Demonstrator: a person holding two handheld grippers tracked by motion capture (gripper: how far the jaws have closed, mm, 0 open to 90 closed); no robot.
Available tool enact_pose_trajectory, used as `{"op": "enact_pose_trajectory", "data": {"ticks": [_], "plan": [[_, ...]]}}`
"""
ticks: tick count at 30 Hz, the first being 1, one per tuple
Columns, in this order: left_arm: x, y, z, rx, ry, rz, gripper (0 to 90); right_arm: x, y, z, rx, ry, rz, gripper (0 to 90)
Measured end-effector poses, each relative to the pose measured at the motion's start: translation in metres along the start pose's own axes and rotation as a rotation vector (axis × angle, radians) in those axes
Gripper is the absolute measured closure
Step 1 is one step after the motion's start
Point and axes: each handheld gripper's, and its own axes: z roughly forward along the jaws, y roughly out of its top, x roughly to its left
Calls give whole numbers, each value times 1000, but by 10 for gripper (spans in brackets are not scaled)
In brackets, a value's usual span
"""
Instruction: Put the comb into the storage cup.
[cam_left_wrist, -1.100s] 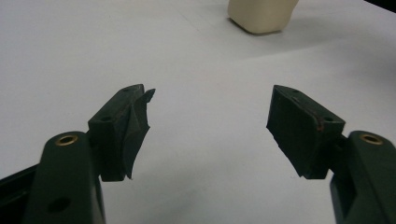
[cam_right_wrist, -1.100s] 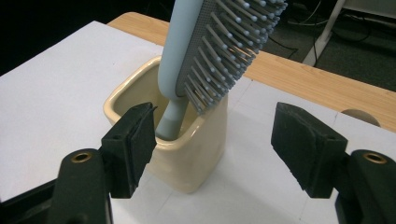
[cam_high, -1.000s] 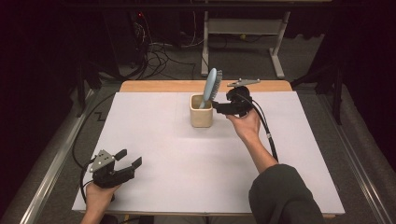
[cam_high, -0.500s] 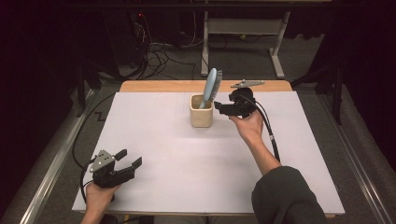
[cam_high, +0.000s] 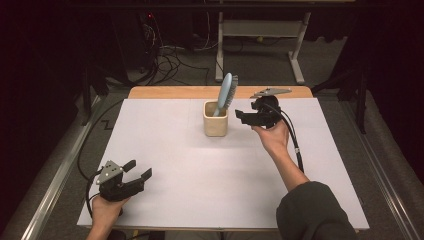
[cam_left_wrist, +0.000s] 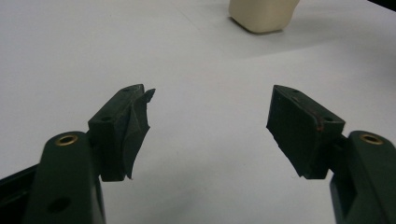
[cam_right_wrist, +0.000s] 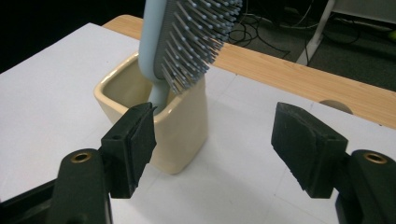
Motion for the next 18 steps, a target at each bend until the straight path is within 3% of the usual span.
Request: {"op": "enact_pose_trajectory", "data": {"ticks": [18], "plan": [[0, 0, 0, 2, 1, -2, 298, -15, -9, -15, -16, -20, 25, 309]]}}
